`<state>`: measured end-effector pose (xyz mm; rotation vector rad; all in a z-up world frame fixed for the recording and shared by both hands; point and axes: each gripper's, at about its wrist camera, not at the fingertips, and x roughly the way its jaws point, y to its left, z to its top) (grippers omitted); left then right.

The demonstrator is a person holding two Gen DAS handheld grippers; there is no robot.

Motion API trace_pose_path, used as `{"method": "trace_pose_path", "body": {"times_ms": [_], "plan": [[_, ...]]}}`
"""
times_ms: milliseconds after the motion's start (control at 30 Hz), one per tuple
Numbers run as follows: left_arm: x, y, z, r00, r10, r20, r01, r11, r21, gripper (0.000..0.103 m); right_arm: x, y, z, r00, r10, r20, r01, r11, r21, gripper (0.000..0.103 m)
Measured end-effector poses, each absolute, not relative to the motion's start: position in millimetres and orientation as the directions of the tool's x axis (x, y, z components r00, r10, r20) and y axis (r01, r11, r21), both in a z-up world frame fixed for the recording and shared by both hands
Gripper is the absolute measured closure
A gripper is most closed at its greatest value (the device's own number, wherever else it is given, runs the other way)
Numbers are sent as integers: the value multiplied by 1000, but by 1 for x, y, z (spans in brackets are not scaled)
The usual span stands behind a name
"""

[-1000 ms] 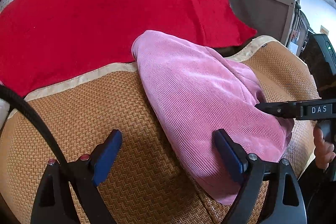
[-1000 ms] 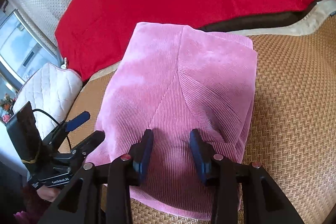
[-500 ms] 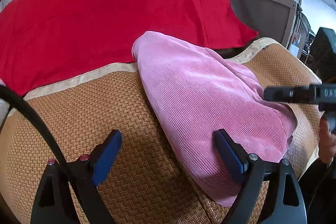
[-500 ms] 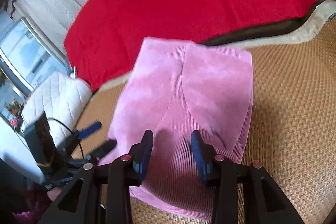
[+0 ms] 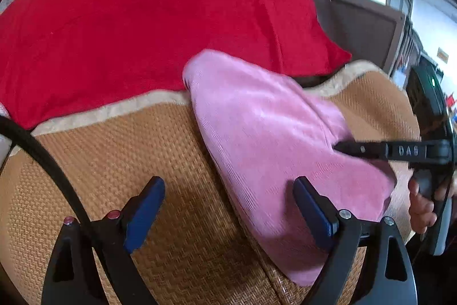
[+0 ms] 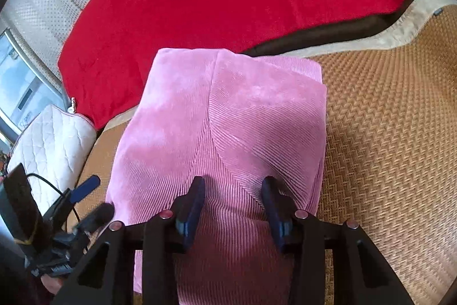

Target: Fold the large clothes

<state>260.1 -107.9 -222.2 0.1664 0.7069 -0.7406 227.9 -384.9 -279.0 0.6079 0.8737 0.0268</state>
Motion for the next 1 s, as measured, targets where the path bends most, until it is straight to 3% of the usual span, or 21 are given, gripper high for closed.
{"method": "trace_pose_path", "body": {"times_ms": [267, 367, 433, 533, 867, 1000], "plan": [[285, -106, -218, 528, -584, -617, 619, 762, -191, 12, 199, -405, -252, 754, 220, -619, 209, 813, 543, 57], [287, -121, -226, 479, -596, -644, 646, 737, -201, 12, 205, -407, -265, 703, 255, -664, 232, 800, 553, 56], [283, -141, -244, 443, -533, -721, 669, 732, -129, 11, 214, -401, -285, 622, 311, -719, 235, 802, 549, 56], [287, -141, -245, 433, -549, -715, 657, 736, -167, 11, 215, -399, -282, 625, 290, -724, 226, 821, 524, 56], [277, -131, -228, 425, -623, -657, 695, 689, -204, 11, 238, -455, -269, 726, 303, -617, 257, 712, 653, 56], [273, -141, -241, 424, -580, -695, 718, 683, -133, 11, 270, -448, -297, 639, 341, -689, 282, 730, 623, 53]]}}
